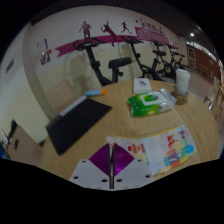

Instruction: Fold towel

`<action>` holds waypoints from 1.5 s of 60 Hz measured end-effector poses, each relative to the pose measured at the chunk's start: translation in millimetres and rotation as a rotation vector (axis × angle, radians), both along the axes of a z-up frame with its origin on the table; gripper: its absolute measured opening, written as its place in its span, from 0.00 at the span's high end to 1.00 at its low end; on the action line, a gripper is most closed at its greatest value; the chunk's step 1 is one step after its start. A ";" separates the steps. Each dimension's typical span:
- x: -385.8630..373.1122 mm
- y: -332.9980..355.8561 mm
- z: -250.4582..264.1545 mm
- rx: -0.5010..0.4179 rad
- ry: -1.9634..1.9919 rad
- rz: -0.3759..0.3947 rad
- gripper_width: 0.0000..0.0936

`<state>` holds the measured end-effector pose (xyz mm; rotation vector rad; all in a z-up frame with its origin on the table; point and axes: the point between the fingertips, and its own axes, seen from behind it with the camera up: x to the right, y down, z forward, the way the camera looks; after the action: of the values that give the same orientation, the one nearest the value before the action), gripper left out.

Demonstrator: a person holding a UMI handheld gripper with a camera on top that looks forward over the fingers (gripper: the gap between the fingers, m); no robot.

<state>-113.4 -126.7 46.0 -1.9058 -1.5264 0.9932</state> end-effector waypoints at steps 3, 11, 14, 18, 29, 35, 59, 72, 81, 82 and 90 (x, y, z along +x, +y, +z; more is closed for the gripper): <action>1.6 -7.0 24.9 -0.042 0.031 0.014 0.98; 2.7 15.8 81.2 -0.100 0.109 -0.010 0.97; 1.6 39.1 91.6 -0.100 0.124 -0.032 0.97; 5.0 78.0 90.5 -0.076 0.124 -0.066 0.98; 23.2 167.6 35.5 0.010 0.036 -0.140 0.97; 35.4 189.0 -3.9 0.040 -0.021 -0.145 0.98; 88.2 218.6 38.0 0.076 -0.026 -0.163 0.10; 184.6 187.6 174.8 0.109 0.031 -0.110 0.09; 258.0 164.9 234.7 0.174 0.029 -0.118 0.09; 264.0 163.2 239.0 0.179 0.030 -0.124 0.09; 292.4 149.4 251.5 0.171 0.035 -0.169 0.09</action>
<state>179.0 22.7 297.4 -1.8515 -1.3585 0.7914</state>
